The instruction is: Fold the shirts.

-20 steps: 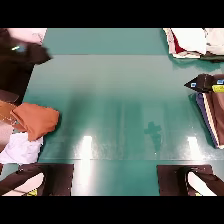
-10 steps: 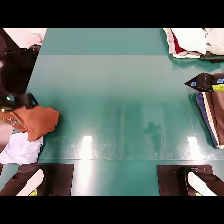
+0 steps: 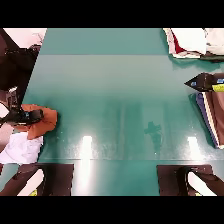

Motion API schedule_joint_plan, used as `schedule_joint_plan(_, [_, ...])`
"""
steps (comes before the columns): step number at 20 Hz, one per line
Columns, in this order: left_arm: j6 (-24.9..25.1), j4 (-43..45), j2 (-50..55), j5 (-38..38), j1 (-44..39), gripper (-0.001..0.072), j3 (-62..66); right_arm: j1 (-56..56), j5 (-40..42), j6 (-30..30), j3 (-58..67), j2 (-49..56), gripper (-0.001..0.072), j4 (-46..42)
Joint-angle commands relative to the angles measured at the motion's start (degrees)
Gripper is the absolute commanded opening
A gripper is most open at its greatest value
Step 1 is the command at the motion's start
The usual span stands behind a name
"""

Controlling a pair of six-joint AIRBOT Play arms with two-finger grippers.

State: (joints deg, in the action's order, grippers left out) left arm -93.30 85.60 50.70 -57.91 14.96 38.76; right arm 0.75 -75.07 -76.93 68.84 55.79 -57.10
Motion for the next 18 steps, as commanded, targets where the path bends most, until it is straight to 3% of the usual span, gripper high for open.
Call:
schedule_joint_plan(1, [3.9,-4.8,-0.2,-0.8,-0.2,0.0029,7.4,0.3,0.9,0.0,0.3,0.0,0.0017,0.2])
schedule_joint_plan(6, [20.6,-22.1,0.0,-9.9,-10.8,0.0028,38.6,2.4,2.9,0.0,9.0,0.0,0.0017,0.1])
schedule_joint_plan(11, [25.8,-23.7,4.5,-13.2,-29.9,0.0029,59.8,3.0,6.1,0.0,18.1,0.0,0.0017,0.1])
schedule_joint_plan(14, [29.0,-24.0,11.0,-13.2,-38.9,0.0029,63.1,3.0,5.8,0.0,20.6,0.0,0.0017,0.2])
schedule_joint_plan(18, [29.3,-25.1,24.1,-13.0,-45.8,0.003,63.1,3.0,2.9,0.0,21.3,0.0,0.0017,0.1])
